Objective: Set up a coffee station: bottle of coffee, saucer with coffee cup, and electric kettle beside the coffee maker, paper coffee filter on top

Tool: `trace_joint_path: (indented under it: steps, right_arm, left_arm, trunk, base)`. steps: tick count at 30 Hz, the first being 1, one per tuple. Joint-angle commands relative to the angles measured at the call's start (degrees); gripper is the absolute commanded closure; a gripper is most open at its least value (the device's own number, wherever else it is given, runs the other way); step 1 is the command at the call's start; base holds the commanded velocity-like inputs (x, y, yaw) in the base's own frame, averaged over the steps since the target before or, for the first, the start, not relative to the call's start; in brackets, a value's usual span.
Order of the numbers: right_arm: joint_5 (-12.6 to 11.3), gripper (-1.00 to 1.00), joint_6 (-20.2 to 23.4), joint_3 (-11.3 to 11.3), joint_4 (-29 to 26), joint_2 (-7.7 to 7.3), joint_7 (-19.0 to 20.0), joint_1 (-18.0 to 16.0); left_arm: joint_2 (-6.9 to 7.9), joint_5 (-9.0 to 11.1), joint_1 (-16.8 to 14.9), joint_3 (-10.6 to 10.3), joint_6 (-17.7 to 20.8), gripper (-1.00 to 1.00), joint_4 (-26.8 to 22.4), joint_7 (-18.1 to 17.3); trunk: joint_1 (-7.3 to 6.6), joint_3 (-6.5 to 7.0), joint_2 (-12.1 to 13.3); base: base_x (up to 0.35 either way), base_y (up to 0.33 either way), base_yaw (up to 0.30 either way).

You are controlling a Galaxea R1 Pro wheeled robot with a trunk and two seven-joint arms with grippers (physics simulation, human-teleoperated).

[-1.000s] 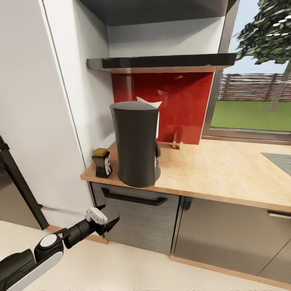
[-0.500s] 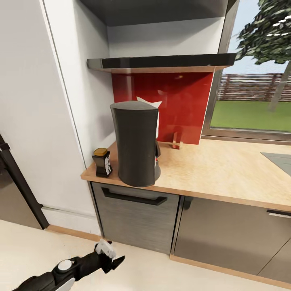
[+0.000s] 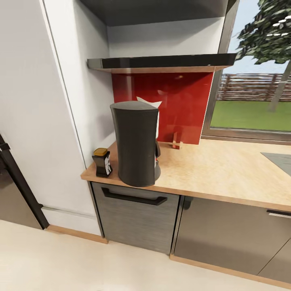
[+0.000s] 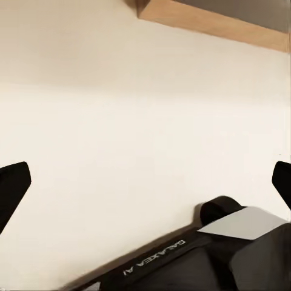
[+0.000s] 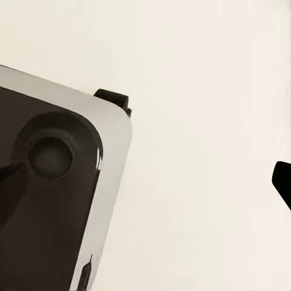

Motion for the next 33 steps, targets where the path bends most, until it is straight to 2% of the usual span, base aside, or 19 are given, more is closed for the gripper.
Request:
trace_joint_path:
  steps: [1,2,4,6,10,19,29,33]
  right_arm:
    - [-1.41,-1.00,-0.31,0.35,0.22,0.03,0.46,-0.10]
    - [-2.62,-1.00,-0.32,0.36,0.22,0.02,0.46,-0.17]
    - [-4.07,-1.00,-0.33,0.37,0.22,0.02,0.46,-0.25]
    - [-4.41,-1.00,-0.33,0.37,0.22,0.02,0.46,-0.29]
    - [-4.68,-1.00,-0.33,0.34,0.22,0.06,0.46,-0.29]
    - [-4.83,-1.00,-0.33,0.32,0.22,0.10,0.46,-0.38]
    - [-4.81,-1.00,-0.33,0.37,0.22,0.10,0.46,-0.38]
    - [-4.79,-1.00,-0.35,0.36,0.22,0.10,0.46,-0.38]
  left_arm:
    - [-0.56,0.50,0.12,1.67,-0.16,-1.00,1.58,-1.37]
    - [-1.58,0.45,0.37,5.13,-0.18,-1.00,3.89,-3.27]
    - [-2.95,0.40,0.67,9.50,-0.18,-1.00,6.63,-5.53]
    - [-3.27,0.38,0.74,10.69,-0.15,-1.00,7.31,-6.03]
    - [-3.54,0.37,0.80,11.60,-0.13,-1.00,7.85,-6.31]
    - [-3.63,0.37,0.82,12.10,-0.11,-1.00,8.03,-6.35]
    - [-3.63,0.37,0.82,12.15,-0.04,-1.00,8.03,-6.35]
    - [-3.56,0.37,0.82,12.83,-0.04,-1.00,8.11,-6.35]
  trunk:
    - [0.00,-0.05,-0.03]
    - [0.00,-0.05,-0.03]
    - [0.00,-0.05,-0.03]
    - [0.00,-0.05,-0.03]
    - [0.00,-0.05,-0.03]
    - [0.00,-0.05,-0.03]
    - [0.00,-0.05,-0.03]
    - [0.00,-0.05,-0.03]
  base:
    - [0.000,0.000,0.000]
    - [0.000,0.000,0.000]
    - [0.000,0.000,0.000]
    - [0.000,0.000,0.000]
    - [0.000,0.000,0.000]
    - [0.000,0.000,-0.011]
    - [0.000,0.000,-0.214]
    - [0.000,0.000,-0.243]
